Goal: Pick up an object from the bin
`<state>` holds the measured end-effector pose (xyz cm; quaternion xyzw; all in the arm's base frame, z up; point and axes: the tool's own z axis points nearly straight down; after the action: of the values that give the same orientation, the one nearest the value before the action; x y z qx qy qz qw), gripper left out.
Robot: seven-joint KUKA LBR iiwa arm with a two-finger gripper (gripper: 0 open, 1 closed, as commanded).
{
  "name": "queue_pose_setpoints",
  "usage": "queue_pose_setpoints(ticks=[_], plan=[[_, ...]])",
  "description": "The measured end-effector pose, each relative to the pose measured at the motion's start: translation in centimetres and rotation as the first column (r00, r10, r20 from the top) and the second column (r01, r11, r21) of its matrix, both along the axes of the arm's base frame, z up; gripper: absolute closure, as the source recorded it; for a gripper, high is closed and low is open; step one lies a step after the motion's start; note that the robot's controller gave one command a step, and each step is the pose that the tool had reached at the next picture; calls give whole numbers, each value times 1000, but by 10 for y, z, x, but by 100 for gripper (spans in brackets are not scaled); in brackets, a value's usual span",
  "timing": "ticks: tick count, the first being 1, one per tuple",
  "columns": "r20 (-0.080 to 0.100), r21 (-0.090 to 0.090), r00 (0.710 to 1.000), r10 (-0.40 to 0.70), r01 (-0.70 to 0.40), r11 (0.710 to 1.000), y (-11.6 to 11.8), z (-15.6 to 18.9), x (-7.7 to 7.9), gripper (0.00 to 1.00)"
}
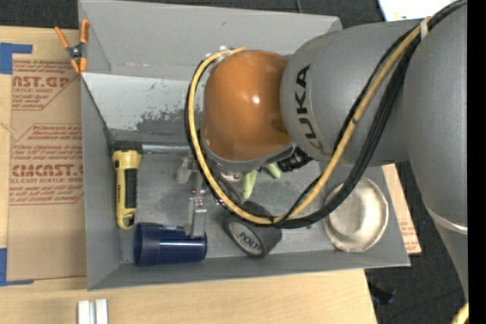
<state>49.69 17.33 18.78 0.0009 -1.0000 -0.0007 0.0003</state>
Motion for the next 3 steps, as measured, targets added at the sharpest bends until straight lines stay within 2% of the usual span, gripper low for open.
queue_pose_setpoints(ticks=[1, 2, 3], plan=[[6, 1, 997, 83, -83, 997, -9, -20, 2, 0], [0, 1, 1000, 0, 0, 1000, -14, -33, 11, 0], [-1, -1, 974, -226, 226, 974, -14, -55, 23, 0]])
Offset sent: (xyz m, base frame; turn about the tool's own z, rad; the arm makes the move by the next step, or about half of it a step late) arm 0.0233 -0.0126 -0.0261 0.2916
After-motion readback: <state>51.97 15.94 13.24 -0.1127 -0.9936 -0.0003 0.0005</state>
